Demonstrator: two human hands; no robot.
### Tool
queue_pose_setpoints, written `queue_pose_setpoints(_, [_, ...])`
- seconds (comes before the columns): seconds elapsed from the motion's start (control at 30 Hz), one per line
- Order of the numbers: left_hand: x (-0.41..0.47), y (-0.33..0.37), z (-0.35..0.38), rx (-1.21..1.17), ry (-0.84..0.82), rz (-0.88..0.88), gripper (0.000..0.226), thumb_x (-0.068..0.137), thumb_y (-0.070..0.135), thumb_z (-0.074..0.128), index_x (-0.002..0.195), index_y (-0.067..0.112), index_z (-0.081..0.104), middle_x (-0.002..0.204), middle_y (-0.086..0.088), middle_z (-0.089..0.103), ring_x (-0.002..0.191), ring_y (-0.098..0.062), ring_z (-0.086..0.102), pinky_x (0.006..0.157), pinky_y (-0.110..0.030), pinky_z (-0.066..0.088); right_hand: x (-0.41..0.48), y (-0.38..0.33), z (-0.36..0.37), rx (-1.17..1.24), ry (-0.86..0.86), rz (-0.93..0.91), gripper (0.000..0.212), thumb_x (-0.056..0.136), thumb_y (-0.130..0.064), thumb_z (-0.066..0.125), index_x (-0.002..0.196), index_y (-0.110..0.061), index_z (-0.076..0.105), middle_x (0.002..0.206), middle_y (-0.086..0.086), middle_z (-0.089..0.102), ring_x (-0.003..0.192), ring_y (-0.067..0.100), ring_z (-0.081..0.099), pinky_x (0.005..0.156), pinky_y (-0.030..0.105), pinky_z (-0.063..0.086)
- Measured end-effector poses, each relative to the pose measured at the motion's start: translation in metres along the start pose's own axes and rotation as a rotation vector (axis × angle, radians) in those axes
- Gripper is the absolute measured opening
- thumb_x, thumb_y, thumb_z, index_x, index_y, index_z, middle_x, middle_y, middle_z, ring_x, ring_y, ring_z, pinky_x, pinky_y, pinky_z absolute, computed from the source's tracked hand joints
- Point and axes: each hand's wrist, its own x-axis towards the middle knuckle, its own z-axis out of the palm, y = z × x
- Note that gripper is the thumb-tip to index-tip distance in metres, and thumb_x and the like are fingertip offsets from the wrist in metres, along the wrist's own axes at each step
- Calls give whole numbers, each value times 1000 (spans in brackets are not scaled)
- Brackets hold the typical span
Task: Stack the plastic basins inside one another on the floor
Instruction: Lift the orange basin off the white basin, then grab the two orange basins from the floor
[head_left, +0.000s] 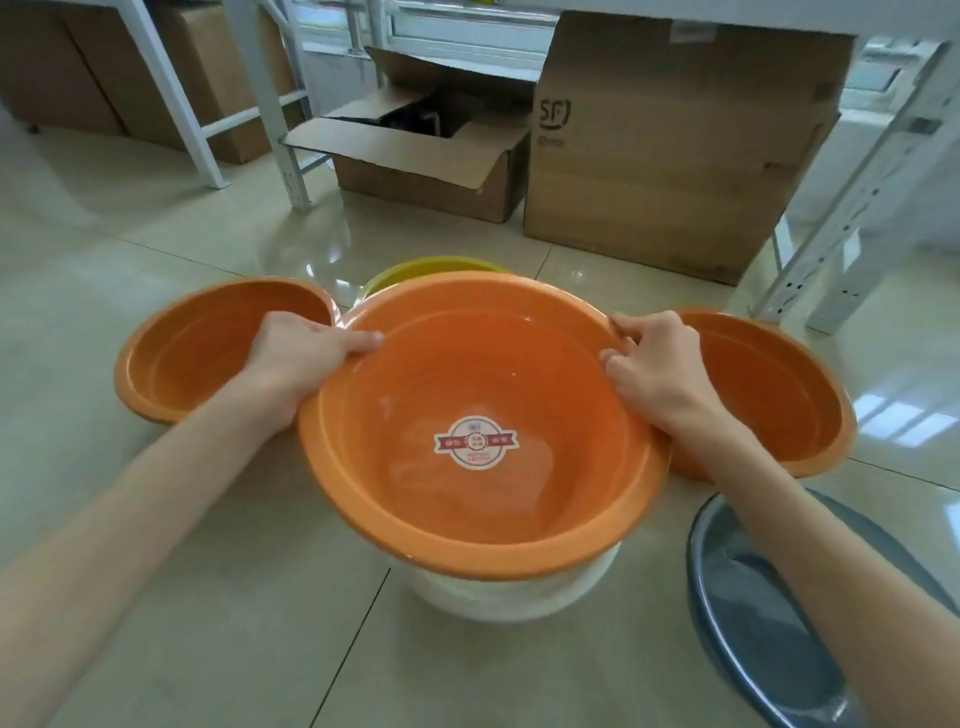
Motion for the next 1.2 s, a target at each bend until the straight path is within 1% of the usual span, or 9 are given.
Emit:
queue_pose_setpoints(0.2, [14,-53,53,148,101,174,17,87,31,75,82,16,78,77,-6,77,68,-25,73,71,-39,61,-9,57,45,-116,-82,63,32,92,-4,53,122,-3,65,112,19,70,110,38,65,94,41,51])
queue_pose_setpoints(0.33, [15,-107,86,231,57,269,40,102,23,53,140,10,60,131,-16,69,123,-41,61,102,-53,49,-23,84,84,-419,-109,33,52,94,-7,51,145,-10,47,139,20,49,133,39,41,111,49,29])
queue_pose_setpoints(0.4, [25,-125,91,228,69,260,50,104,26,48,151,12,47,142,-15,62,127,-42,60,108,-54,46,-30,93,97,-399,-103,30,60,96,-6,49,154,-8,33,137,18,51,127,36,47,107,46,35])
queue_pose_setpoints(0.53, [29,-136,94,216,66,242,56,98,37,47,149,16,48,128,-13,71,104,-42,72,93,-53,57,-33,99,102,-275,-98,33,65,97,-1,46,157,-5,24,129,18,54,115,34,57,96,40,48])
queue_pose_setpoints(0.67, [6,-98,91,299,131,447,57,100,18,58,154,9,39,154,-13,51,139,-32,51,112,-48,43,-32,91,86,-330,-102,-15,59,101,-16,45,156,-4,26,136,17,53,121,32,55,100,39,45])
queue_pose_setpoints(0.77, [-8,-29,109,56,93,693,63,95,16,69,151,11,41,152,-7,52,139,-18,51,113,-32,42,-5,97,37,-274,109,10,52,103,-26,47,149,-1,41,136,21,53,124,35,53,103,41,42])
queue_pose_setpoints(0.9, [-1,57,199,50,-236,584,63,92,25,70,147,4,48,149,-13,55,139,-23,52,114,-34,42,47,159,-48,-347,333,350,43,97,-19,48,130,7,53,136,28,49,125,45,49,104,50,41])
queue_pose_setpoints(1.03, [8,95,297,227,-354,427,57,97,34,60,141,-1,51,145,-19,55,136,-35,51,106,-38,42,65,225,-75,-347,256,767,54,96,-21,47,143,3,37,148,29,36,136,47,36,106,56,38])
queue_pose_setpoints(1.2, [7,83,349,326,-287,394,31,96,7,53,125,0,62,129,-19,65,121,-37,62,93,-40,50,57,266,-56,-67,305,823,37,105,-13,35,129,11,50,130,33,56,114,49,60,84,48,52])
